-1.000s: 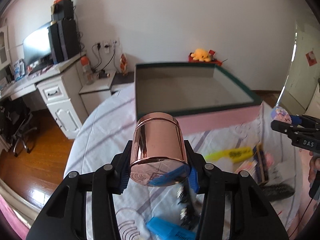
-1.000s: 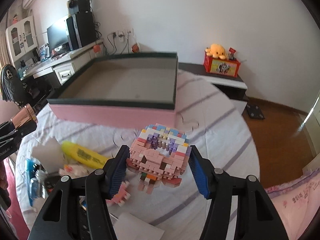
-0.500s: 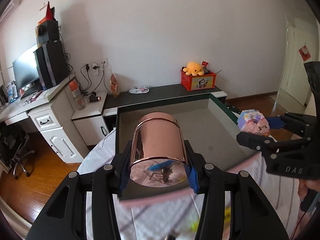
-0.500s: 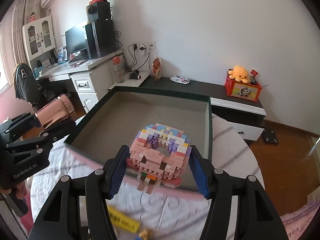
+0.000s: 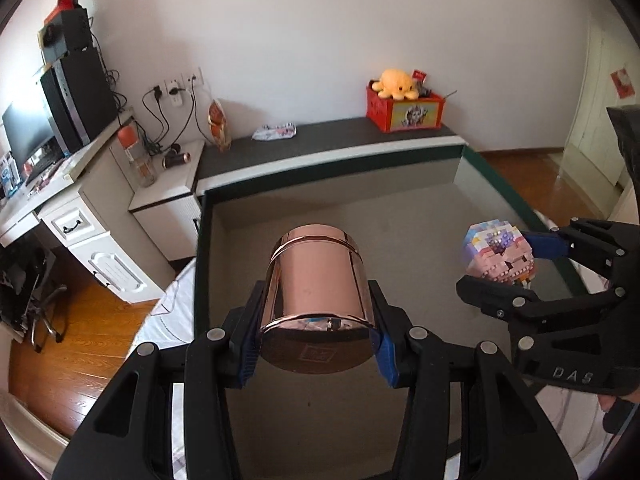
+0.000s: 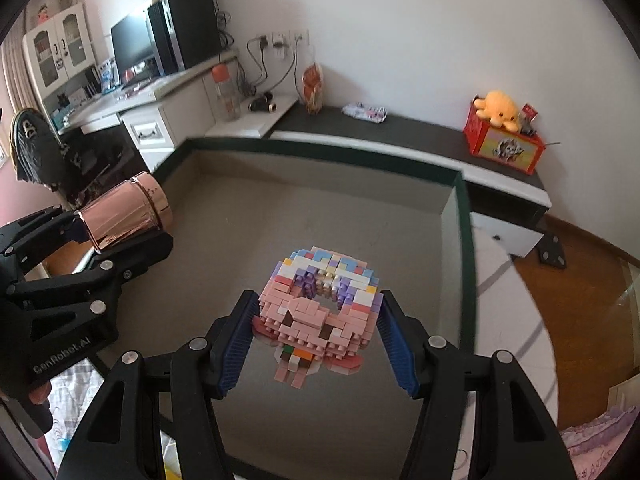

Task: Organize rigid objects
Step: 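Carry both items into the pink box and open both tools to release, then withdraw both tools from the box back over the table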

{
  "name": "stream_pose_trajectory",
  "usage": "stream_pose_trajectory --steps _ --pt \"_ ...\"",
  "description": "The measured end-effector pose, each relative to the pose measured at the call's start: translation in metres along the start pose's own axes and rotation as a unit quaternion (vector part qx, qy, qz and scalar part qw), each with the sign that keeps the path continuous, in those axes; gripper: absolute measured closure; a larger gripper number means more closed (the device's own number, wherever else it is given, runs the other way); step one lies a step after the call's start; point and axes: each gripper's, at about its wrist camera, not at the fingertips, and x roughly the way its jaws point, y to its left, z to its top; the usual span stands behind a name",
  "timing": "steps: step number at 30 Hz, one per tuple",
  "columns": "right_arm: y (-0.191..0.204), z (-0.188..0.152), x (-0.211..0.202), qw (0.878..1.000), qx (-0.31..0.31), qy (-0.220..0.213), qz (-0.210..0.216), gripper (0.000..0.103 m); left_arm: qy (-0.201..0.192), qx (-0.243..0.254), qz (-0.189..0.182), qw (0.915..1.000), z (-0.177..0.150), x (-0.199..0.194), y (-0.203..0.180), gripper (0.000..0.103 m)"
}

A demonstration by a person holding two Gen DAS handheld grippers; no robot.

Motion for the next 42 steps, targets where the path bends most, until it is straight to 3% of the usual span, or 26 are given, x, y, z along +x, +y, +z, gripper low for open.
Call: stream_pose_trajectory --steps 7,8,10,14,19,31,42 --pt "0.002 -0.006 0.011 1.000 0.001 0.010 0.010 0.041 0.008 -0.005 0.003 0.9999 -0.008 0.008 -0.006 0.054" --pt "0.001 -0.007 0.011 1.000 0.004 0.010 0.011 0.040 0.005 -0.008 0.007 0.9999 -0.008 0.006 -0.006 0.049" --pt "0.002 -0.008 0.008 1.000 0.006 0.003 0.010 0.028 -0.008 -0.013 0.012 0.9998 -0.009 -0.003 -0.004 0.038" --pt "0.003 -0.012 -0.011 1.000 0.015 -0.021 0.011 0.025 -0.045 -0.028 0.036 0.9979 -0.015 -0.033 0.001 0.016" --pt "0.005 -0.028 -0.057 0.998 0.025 -0.066 0.005 0.022 -0.094 -0.037 0.048 0.9937 -0.036 -0.086 0.002 0.002" --pt "0.021 -0.107 -0.179 0.985 0.038 -0.164 -0.047 0.016 -0.155 -0.058 0.070 0.9838 -0.114 -0.206 -0.010 0.000" --pt "0.040 -0.163 -0.233 0.977 0.051 -0.199 -0.065 0.016 -0.173 -0.048 0.064 0.9817 -0.147 -0.255 -0.031 0.000"
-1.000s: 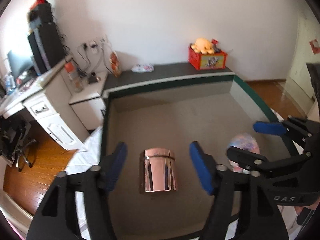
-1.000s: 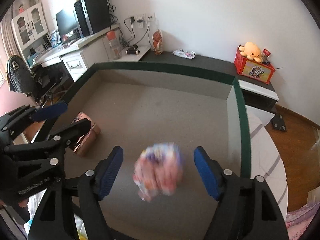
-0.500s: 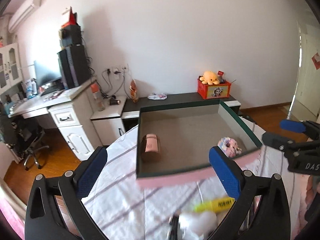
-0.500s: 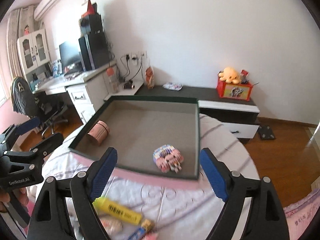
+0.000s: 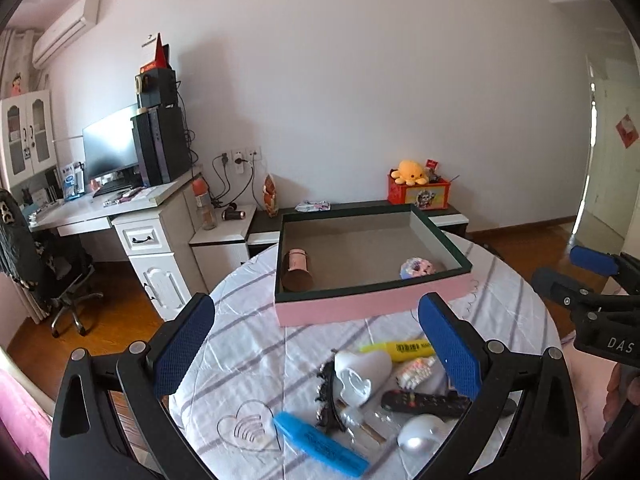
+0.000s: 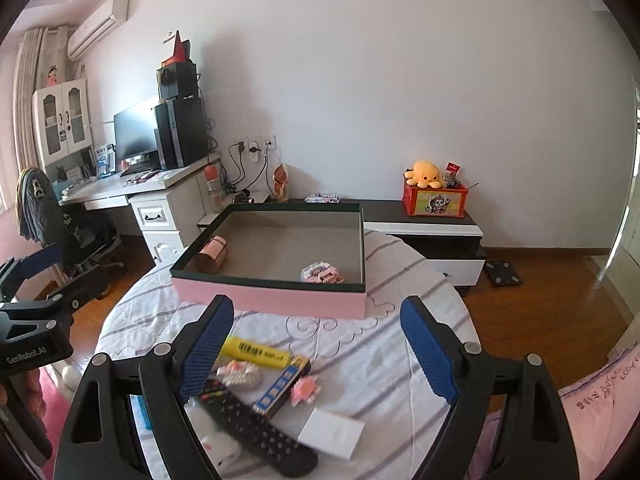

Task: Organize rigid objects
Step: 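Withdraw both tools from the box back over the table, then grasp the white plastic cup part with the left tool while the right tool grasps the small pink brick figure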

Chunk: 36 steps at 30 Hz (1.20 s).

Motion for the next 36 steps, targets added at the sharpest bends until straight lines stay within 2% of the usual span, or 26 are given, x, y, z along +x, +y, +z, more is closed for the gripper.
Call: stream_pose_trajectory --steps 5,11,15,27,32,33,36 --pt "-0.001 -0.005 -0.014 1.000 0.000 0.000 -0.010 0.016 0.003 -0.002 0.002 1.0000 -0.006 -0.010 0.002 0.000" --pt "-0.010 -0.014 -0.015 1.000 0.007 0.012 -0.019 0.016 0.019 -0.008 0.004 0.9998 -0.016 -0.005 0.007 0.000" --pt "-0.014 -0.023 -0.002 0.999 0.007 0.033 -0.026 0.016 0.041 -0.003 0.007 0.9991 -0.027 0.009 0.009 0.000" --pt "-0.023 -0.067 0.040 0.994 0.012 0.106 -0.019 0.016 0.106 0.029 -0.031 0.9934 -0.064 0.065 -0.014 0.000" --pt "-0.026 -0.072 0.048 0.993 0.015 0.114 -0.016 0.016 0.118 0.041 -0.036 0.9915 -0.069 0.090 -0.025 0.000" --pt "-0.026 -0.071 0.050 0.993 0.016 0.114 -0.015 0.016 0.119 0.044 -0.037 0.9912 -0.069 0.095 -0.027 0.001" --pt "-0.026 -0.070 0.054 0.993 0.015 0.116 -0.011 0.016 0.129 0.050 -0.041 0.9895 -0.068 0.109 -0.031 0.013"
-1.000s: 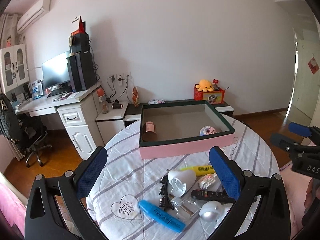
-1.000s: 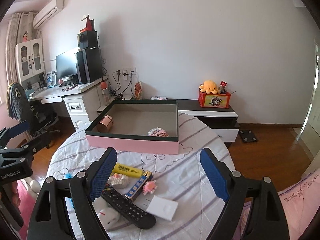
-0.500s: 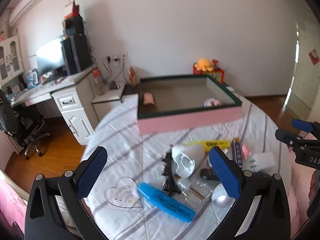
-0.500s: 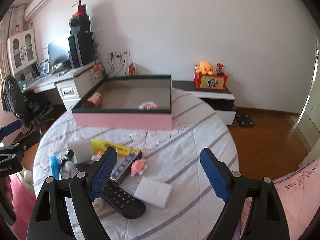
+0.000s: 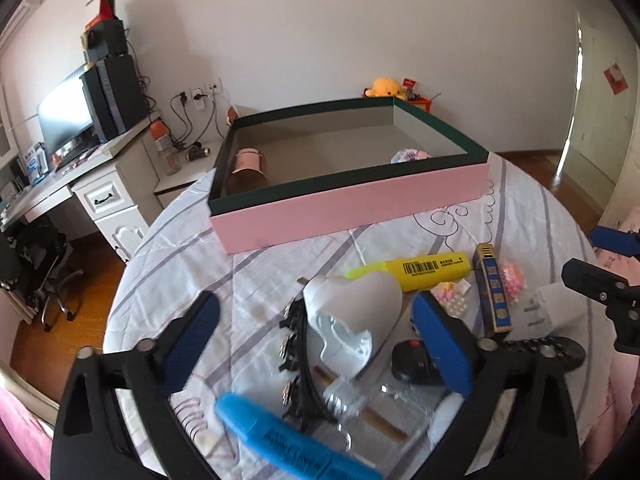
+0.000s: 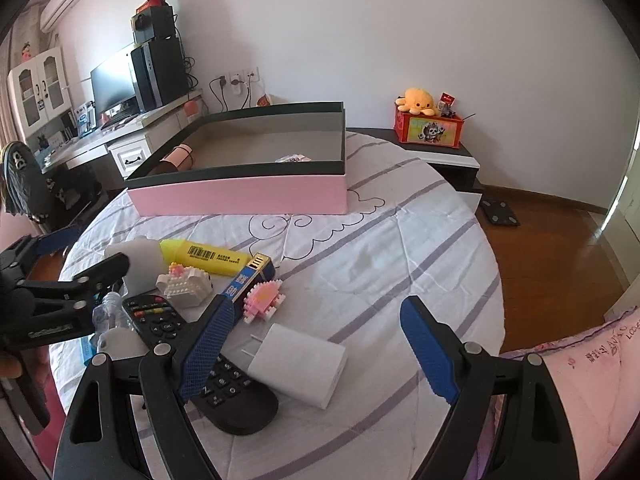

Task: Organize rigid objects
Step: 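Grasp the white plastic cup part with the left tool while the right tool grasps the small pink brick figure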

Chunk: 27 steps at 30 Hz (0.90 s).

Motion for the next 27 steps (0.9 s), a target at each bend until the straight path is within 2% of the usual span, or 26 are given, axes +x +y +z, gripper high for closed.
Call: stream_pose_trajectory --steps 1,4,6,11,13,14,17,23,26,27 --pt "0.000 0.001 0.002 1.000 0.000 0.001 0.001 0.016 0.006 0.000 -0.003 1.0000 0.001 0.005 0.000 0.021" --pt "0.000 0.004 0.009 1.000 -0.001 0.006 0.004 0.016 0.021 0.006 -0.028 0.9994 0.002 0.017 -0.002 0.033" --pt "0.001 0.007 0.015 1.000 -0.004 0.011 0.007 0.016 0.020 0.008 -0.048 0.9986 0.000 0.019 -0.004 0.049" --pt "0.011 0.011 0.026 1.000 -0.014 0.019 0.012 0.016 0.017 0.015 -0.061 0.9979 0.001 0.015 -0.003 0.051" --pt "0.014 0.011 0.031 0.999 -0.019 0.025 0.011 0.016 0.011 0.010 -0.054 0.9984 0.003 0.010 0.003 0.053" --pt "0.016 0.010 0.033 0.999 -0.022 0.029 0.006 0.016 0.008 0.006 -0.051 0.9986 0.004 0.007 0.007 0.062" --pt "0.016 0.008 0.038 0.999 -0.029 0.041 -0.006 0.016 -0.002 -0.003 -0.051 0.9987 0.007 -0.001 0.017 0.070" --pt "0.018 0.008 0.052 0.996 -0.051 0.071 -0.003 0.017 0.003 -0.006 -0.062 0.9981 0.002 0.000 0.024 0.069" --pt "0.026 0.009 0.061 0.993 -0.080 0.086 -0.002 0.020 0.006 -0.013 -0.069 0.9975 -0.001 0.004 0.025 0.068" --pt "0.029 0.010 0.063 0.992 -0.087 0.088 0.000 0.026 0.007 -0.016 -0.072 0.9972 -0.002 0.005 0.024 0.068"
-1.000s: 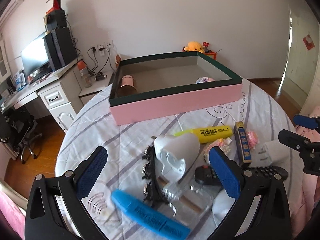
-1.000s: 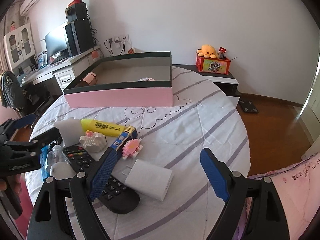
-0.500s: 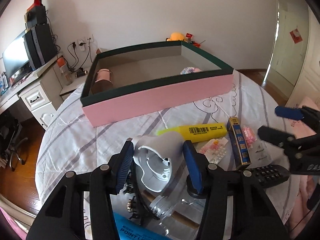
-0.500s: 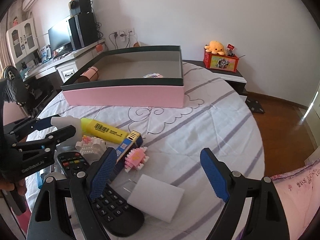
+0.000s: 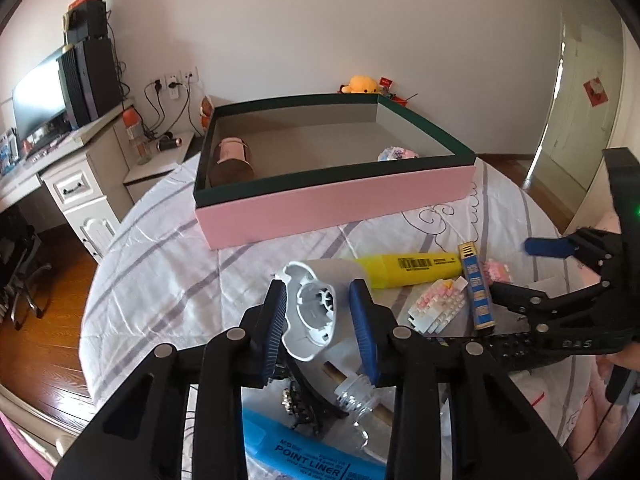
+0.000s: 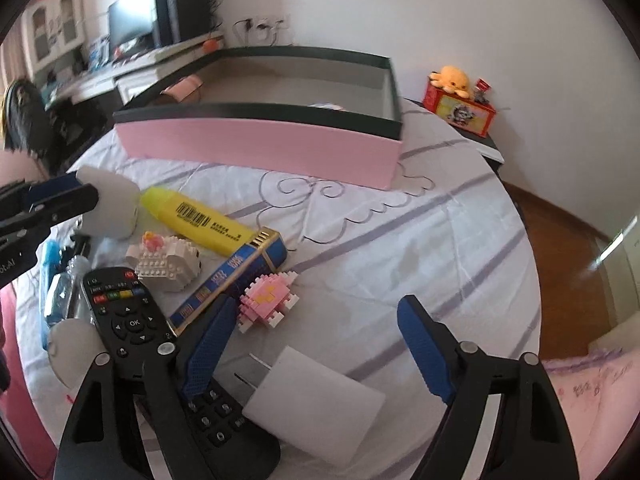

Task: Organize rigid objects
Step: 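Grasp the white plastic cup part with the left tool while the right tool grasps the small pink brick figure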

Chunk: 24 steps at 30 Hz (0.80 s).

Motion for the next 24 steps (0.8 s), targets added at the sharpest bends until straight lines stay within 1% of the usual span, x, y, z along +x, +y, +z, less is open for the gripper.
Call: stream_pose_trajectory --steps 1,4,7,10,11,12,13,15,16,17,20,24 --pt "0.001 0.001 0.003 1.000 -0.003 0.003 0.004 0.034 0.001 -0.001 -0.002 1.0000 0.000 0.002 0.000 0.068" --pt "0.003 0.004 0.011 1.000 -0.016 0.014 0.007 0.049 0.005 0.002 -0.004 1.0000 0.000 0.007 -0.004 0.067" --pt "0.000 0.006 0.014 1.000 -0.015 0.012 0.018 0.053 0.007 -0.003 -0.005 1.0000 0.003 0.011 -0.004 0.061" --pt "-0.003 0.009 0.016 1.000 -0.014 0.009 0.021 0.053 0.008 -0.004 -0.006 0.9999 0.007 0.016 -0.004 0.059" --pt "-0.004 0.010 0.017 1.000 -0.016 0.007 0.025 0.056 0.010 -0.002 -0.005 0.9999 0.008 0.019 -0.005 0.059" --pt "-0.005 0.010 0.018 0.999 -0.016 0.005 0.029 0.067 0.009 0.001 -0.003 1.0000 0.009 0.021 -0.006 0.059" --pt "-0.007 0.011 0.019 0.999 -0.014 0.005 0.034 0.072 0.009 0.003 -0.001 1.0000 0.010 0.022 -0.007 0.059" --pt "-0.010 0.012 0.019 0.999 -0.012 0.003 0.043 0.073 0.011 0.002 0.003 0.9999 0.013 0.025 -0.008 0.054" --pt "-0.011 0.013 0.020 0.999 -0.012 0.004 0.046 0.073 0.015 0.001 0.006 0.9999 0.014 0.028 -0.009 0.049" --pt "-0.012 0.014 0.021 0.999 -0.011 0.003 0.049 0.073 0.021 0.000 0.009 0.9997 0.014 0.031 -0.009 0.048" --pt "-0.014 0.016 0.023 0.999 -0.009 -0.001 0.052 0.073 0.030 -0.001 0.008 0.9995 0.015 0.041 -0.012 0.047" --pt "-0.017 0.016 0.025 0.998 -0.003 -0.007 0.059 0.073 0.022 0.009 0.018 0.9995 0.017 0.044 -0.016 0.048"
